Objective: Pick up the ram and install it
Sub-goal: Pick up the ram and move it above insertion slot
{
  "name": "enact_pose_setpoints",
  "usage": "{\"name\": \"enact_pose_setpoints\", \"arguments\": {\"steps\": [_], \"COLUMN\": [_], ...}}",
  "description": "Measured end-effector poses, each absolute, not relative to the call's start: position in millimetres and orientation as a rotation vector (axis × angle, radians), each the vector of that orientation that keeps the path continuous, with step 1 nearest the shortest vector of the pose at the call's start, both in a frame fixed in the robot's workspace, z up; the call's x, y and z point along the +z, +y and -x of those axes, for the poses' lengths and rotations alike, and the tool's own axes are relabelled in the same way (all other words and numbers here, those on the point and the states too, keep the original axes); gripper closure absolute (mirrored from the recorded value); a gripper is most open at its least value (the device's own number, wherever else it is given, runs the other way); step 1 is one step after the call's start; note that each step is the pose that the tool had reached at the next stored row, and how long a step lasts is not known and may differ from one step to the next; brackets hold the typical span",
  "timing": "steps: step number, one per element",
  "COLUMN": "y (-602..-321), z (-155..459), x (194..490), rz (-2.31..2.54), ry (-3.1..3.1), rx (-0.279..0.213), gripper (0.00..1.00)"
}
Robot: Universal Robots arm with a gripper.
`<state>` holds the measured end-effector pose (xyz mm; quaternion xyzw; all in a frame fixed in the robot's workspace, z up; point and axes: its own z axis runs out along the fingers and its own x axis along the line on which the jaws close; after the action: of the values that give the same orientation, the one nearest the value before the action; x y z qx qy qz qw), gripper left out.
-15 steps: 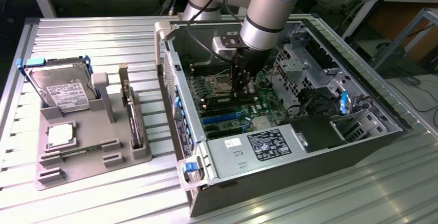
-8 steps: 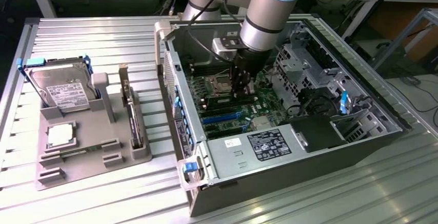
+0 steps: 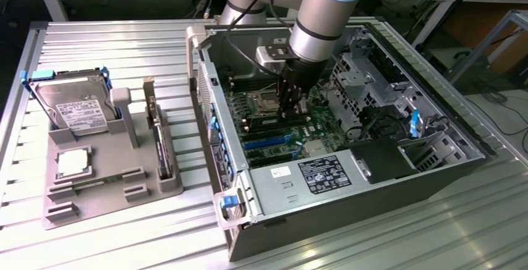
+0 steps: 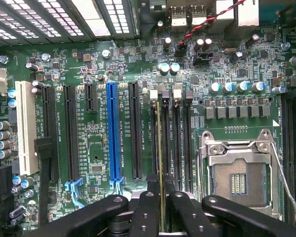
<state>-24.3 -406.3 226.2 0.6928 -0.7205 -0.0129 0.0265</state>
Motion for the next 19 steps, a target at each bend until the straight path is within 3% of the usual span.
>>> {"name": "enact_pose_setpoints", "arguments": {"steps": [13,15,19], "y": [-406.3,-406.3,-400.9], "z": [24.2,24.2,24.2], "x": [222.7,222.7,245.3], "rz": [-2.143,-2.143,-2.131], "ry": [-2.222,-2.222,-2.223], "rx": [-0.037,-0.037,-0.025], "gripper": [0.86,0.72,0.72]}}
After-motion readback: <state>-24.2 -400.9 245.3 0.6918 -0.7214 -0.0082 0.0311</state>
